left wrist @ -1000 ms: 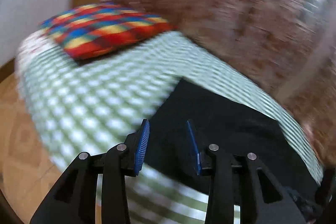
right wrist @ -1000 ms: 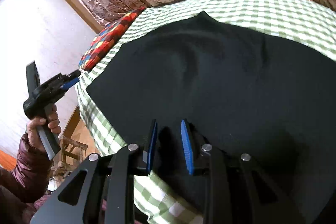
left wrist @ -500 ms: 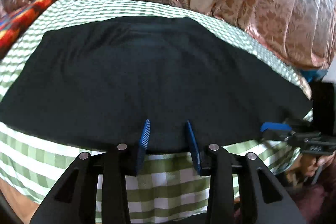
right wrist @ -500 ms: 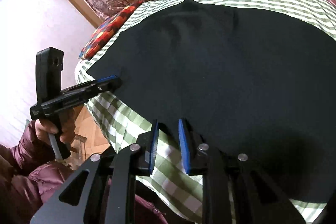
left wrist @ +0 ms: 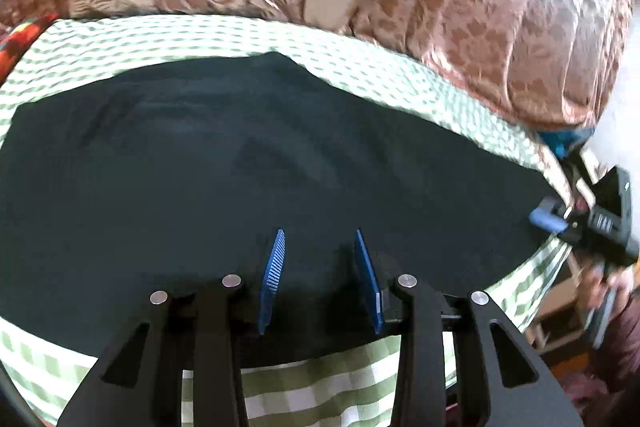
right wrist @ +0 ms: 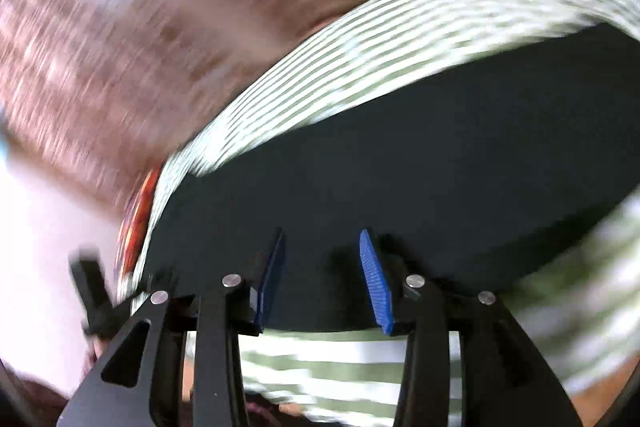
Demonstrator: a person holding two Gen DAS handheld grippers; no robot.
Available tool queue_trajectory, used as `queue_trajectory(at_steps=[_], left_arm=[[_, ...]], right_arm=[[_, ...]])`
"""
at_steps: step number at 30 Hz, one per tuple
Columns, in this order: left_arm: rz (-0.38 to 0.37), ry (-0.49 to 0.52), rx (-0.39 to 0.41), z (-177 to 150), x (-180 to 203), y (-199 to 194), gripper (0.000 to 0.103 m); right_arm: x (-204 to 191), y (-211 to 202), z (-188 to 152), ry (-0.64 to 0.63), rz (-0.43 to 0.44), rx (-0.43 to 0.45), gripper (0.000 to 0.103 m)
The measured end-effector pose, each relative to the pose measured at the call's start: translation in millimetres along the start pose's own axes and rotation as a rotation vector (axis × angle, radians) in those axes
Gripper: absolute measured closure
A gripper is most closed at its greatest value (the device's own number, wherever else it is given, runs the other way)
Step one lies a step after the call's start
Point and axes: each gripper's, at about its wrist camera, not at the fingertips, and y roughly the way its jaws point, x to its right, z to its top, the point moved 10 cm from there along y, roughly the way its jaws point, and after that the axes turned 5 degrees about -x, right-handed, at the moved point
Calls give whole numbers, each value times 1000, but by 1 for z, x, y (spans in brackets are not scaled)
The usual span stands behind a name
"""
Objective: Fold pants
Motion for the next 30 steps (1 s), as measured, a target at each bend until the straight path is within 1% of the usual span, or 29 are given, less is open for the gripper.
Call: queue_trajectory(at_steps=[2, 3, 5, 6, 7, 9, 10, 12, 14, 16, 17, 18, 22, 25, 27, 28, 29, 30], left_arm=[[-9, 10, -4, 1, 4, 2, 68], [-20, 6, -6, 2, 5, 2, 68], [-41, -6, 3, 10, 9, 2, 68], [-47, -9, 7, 13, 10, 3, 64], [-51, -17, 5, 17, 12, 6, 64], [-70, -29, -2, 24, 17, 10, 64], [-84, -28, -2, 27, 21, 12, 64], [-98, -30, -10, 33, 27, 17, 64], [-99, -41, -22, 36, 30, 23, 64], [-95, -67, -38, 36, 28, 30, 63], [-97, -87, -54, 35, 25, 34, 56], [-106, -105, -61, 34, 24, 36, 55], [-118, -149, -68, 37, 21, 38, 55], [-126, -172, -73, 40, 20, 39, 55], [-122, -173, -73, 40, 19, 39, 55], [-120, -172, -73, 40, 19, 40, 55], [-120, -172, -73, 40, 19, 40, 55], [-119, -170, -73, 41, 20, 40, 55]], right_arm=[[42, -34, 14, 139, -25, 78, 64], [68, -55, 21, 219, -40, 134, 64], [97, -74, 29, 312, -62, 185, 64], [113, -82, 30, 361, -72, 205, 64], [118, -84, 30, 383, -75, 214, 64], [124, -86, 32, 395, -82, 221, 62], [128, -86, 31, 397, -111, 219, 56], [136, -87, 27, 412, -121, 222, 55], [144, -93, 25, 426, -108, 246, 51], [153, -93, 26, 435, -93, 244, 50], [155, -92, 26, 441, -75, 243, 47], [156, -89, 31, 436, -52, 246, 45], [161, -77, 53, 466, -4, 270, 42], [162, -71, 64, 469, -5, 275, 42], [161, -67, 70, 457, -22, 268, 42], [161, -66, 72, 452, -33, 268, 48], [162, -64, 74, 445, -53, 265, 58], [164, -62, 75, 441, -70, 261, 64]])
